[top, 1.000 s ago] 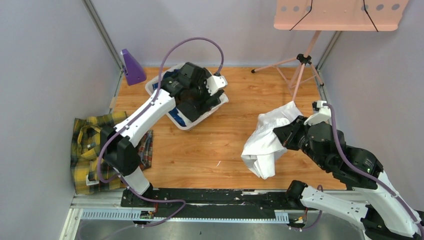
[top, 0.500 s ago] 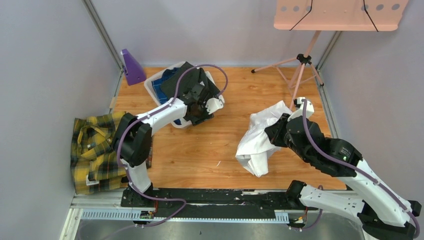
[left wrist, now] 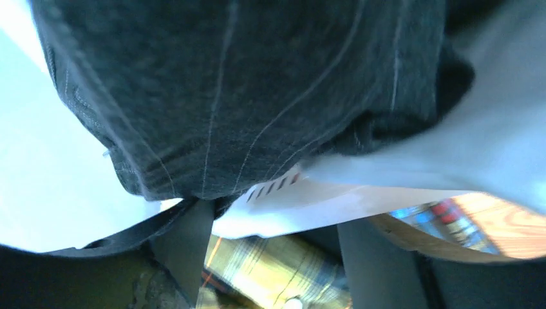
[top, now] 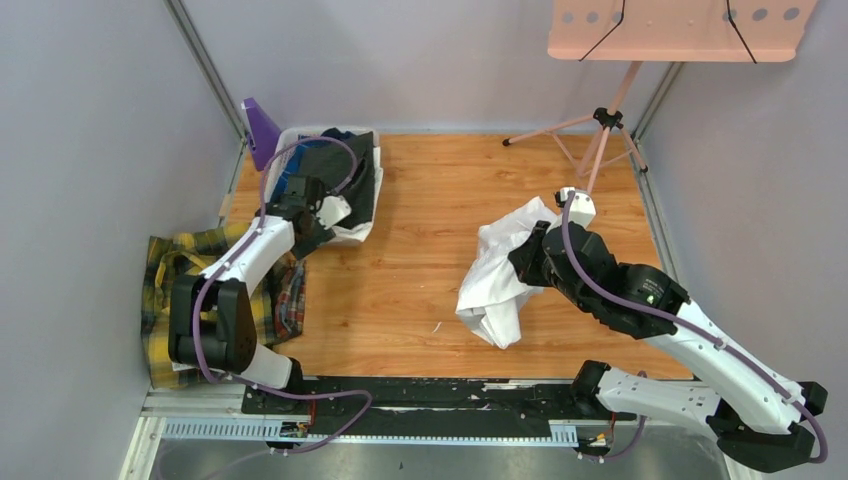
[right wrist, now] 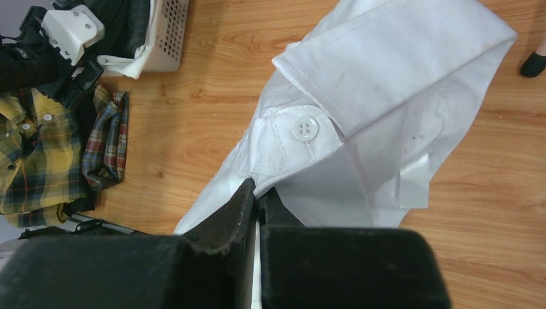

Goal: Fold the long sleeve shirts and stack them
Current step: Move the bin to the corner of the board.

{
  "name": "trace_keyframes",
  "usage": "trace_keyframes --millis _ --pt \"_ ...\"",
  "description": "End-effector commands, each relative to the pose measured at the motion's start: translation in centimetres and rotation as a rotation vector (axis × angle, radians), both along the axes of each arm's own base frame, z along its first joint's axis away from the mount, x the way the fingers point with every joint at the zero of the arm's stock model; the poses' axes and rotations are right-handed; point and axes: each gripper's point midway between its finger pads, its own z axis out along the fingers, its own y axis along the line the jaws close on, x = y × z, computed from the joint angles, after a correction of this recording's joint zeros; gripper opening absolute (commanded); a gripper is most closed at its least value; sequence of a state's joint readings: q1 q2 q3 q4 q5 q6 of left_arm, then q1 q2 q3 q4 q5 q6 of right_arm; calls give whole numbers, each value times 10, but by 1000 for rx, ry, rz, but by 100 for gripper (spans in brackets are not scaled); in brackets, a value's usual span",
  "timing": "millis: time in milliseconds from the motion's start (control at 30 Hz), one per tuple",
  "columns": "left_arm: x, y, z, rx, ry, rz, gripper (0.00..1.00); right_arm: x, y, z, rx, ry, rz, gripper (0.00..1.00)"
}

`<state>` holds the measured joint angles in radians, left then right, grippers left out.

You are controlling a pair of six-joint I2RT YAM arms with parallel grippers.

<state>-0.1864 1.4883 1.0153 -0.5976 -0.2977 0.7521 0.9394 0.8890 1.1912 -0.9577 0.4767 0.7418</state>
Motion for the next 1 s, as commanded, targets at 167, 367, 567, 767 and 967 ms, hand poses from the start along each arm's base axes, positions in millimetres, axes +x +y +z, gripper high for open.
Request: trace_keyframes --millis 167,367,567,767,967 --pt "11 32 58 -62 -114 77 100 5 11 25 92 -77 27 0" --pt "-37 -99 116 -522 -15 -159 100 5 7 23 84 -83 20 0" --pt "-10 -168 119 -622 -48 -211 100 6 8 20 73 -78 16 0" --pt "74 -154 72 -398 -191 -76 100 5 2 20 71 -85 3 0" --pt "116 -118 37 -137 -270 8 100 5 3 18 73 -78 3 0"
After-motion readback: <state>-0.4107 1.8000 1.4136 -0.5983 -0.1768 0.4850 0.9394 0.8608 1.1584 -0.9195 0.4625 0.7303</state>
